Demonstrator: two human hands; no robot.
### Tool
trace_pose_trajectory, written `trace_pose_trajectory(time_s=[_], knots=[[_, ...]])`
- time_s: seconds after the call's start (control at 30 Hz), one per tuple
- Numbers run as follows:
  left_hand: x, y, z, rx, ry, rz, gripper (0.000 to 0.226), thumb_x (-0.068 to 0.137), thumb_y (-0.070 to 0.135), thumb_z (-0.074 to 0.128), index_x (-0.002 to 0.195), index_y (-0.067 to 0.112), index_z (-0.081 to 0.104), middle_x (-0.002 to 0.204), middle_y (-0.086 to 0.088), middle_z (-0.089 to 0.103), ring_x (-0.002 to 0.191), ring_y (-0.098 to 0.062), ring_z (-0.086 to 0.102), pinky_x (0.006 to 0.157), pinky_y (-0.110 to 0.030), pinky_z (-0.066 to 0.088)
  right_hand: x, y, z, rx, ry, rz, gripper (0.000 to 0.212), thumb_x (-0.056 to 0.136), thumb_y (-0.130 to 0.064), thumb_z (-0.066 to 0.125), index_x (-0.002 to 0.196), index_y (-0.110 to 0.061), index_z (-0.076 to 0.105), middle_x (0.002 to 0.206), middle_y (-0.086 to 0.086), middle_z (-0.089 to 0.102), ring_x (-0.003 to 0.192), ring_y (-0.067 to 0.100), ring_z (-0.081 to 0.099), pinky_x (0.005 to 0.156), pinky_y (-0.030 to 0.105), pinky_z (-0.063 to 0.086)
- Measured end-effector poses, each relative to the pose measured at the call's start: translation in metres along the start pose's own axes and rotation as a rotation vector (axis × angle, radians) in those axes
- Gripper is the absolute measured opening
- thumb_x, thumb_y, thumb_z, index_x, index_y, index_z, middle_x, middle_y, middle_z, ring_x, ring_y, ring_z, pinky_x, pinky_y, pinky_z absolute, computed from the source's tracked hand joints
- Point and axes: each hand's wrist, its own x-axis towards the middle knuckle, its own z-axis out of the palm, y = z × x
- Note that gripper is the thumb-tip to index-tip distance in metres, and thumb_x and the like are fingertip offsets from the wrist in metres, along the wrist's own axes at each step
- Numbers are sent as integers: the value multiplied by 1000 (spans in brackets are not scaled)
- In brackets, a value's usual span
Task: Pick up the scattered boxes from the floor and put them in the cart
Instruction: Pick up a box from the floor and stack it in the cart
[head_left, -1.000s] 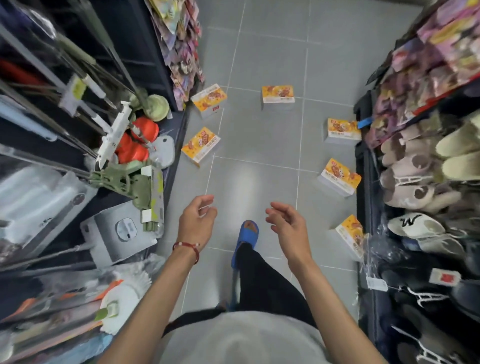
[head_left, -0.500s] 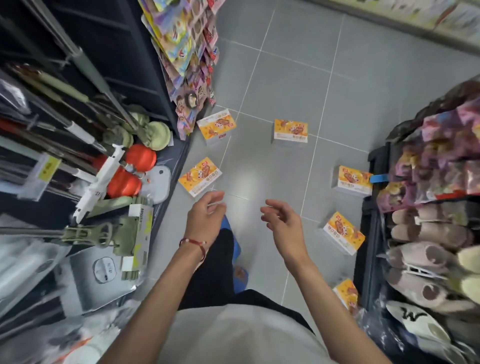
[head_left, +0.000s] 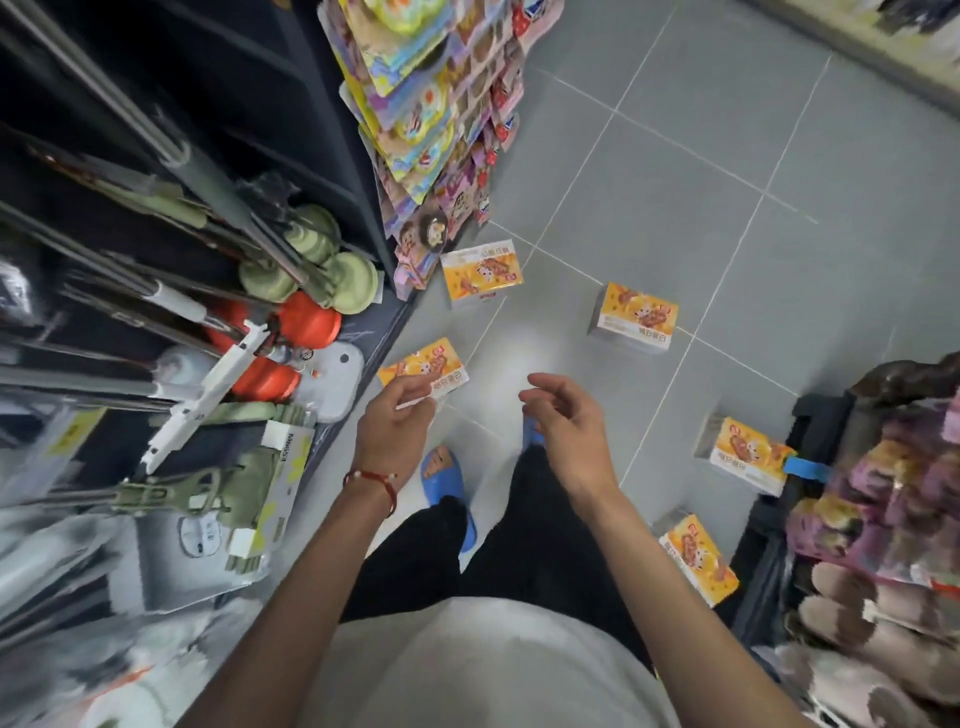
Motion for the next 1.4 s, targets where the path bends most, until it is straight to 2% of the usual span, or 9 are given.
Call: trace_pose_trajectory(time_s=[0.1, 0.2, 0.3, 0.47, 0.7, 0.83, 1.0, 1.17, 1.4], knots=[[15, 1, 10, -61, 104, -46, 26, 95, 3, 59, 111, 22, 66, 112, 3, 69, 98, -1, 63, 75, 1, 42, 33, -12, -4, -75, -93, -15, 22, 101, -14, 60, 119, -19, 70, 109, 10, 74, 95, 8, 67, 85, 17, 53], [26, 3, 22, -167, 215, -111, 23, 95, 8, 61, 111, 24, 68, 113, 4, 70, 96, -3, 64, 87, -14, 48, 66, -24, -6, -167, -202, -20, 22, 100, -14, 62, 120, -18, 71, 106, 1, 73, 92, 3, 65, 83, 15, 51], [35, 2, 37, -277, 317, -204, 20, 95, 12, 62, 112, 19, 70, 115, 1, 70, 102, -12, 64, 101, -35, 47, 96, -36, -5, -255, -282, -28, 21, 99, -13, 62, 117, -18, 72, 110, 1, 74, 99, 11, 66, 91, 25, 52], [59, -10, 48, -368, 401, -289, 25, 95, 9, 62, 118, 14, 70, 114, -1, 71, 101, -16, 63, 102, -39, 47, 138, -44, 10, -370, -391, -23, 20, 99, -9, 61, 110, -21, 72, 101, -4, 71, 91, 10, 64, 92, 41, 56], [106, -60, 48, -440, 426, -326, 23, 91, 9, 61, 110, 19, 70, 110, -1, 71, 101, -17, 63, 102, -39, 46, 182, -4, 49, -504, -442, -35, 25, 98, -4, 57, 104, -24, 71, 99, -5, 70, 92, 18, 66, 90, 43, 56], [134, -111, 48, -458, 411, -376, 19, 87, 11, 63, 97, 26, 69, 104, -4, 70, 94, -20, 60, 87, -29, 43, 214, 46, 69, -536, -396, 9, 20, 97, -9, 62, 113, -16, 73, 103, -5, 71, 94, 16, 65, 98, 48, 57], [176, -188, 55, -377, 410, -455, 14, 87, 16, 65, 99, 23, 68, 100, -4, 69, 84, -23, 60, 50, -7, 45, 263, 117, 90, -584, -358, 29, 26, 95, -13, 62, 118, -17, 73, 111, -3, 73, 100, 19, 69, 100, 50, 56], [231, -262, 75, -303, 406, -515, 15, 91, 17, 62, 104, 21, 70, 104, 1, 69, 91, -20, 59, 79, -21, 41, 325, 190, 115, -648, -360, 13, 28, 97, -10, 62, 124, -14, 69, 121, -3, 70, 96, 6, 66, 81, 17, 51], [328, -360, 114, -231, 370, -562, 37, 90, 35, 65, 124, 19, 66, 130, -5, 65, 119, -29, 59, 102, -34, 46, 422, 287, 163, -719, -345, 51, 34, 98, -14, 62, 132, -17, 63, 129, -3, 63, 110, 15, 61, 66, 6, 43]])
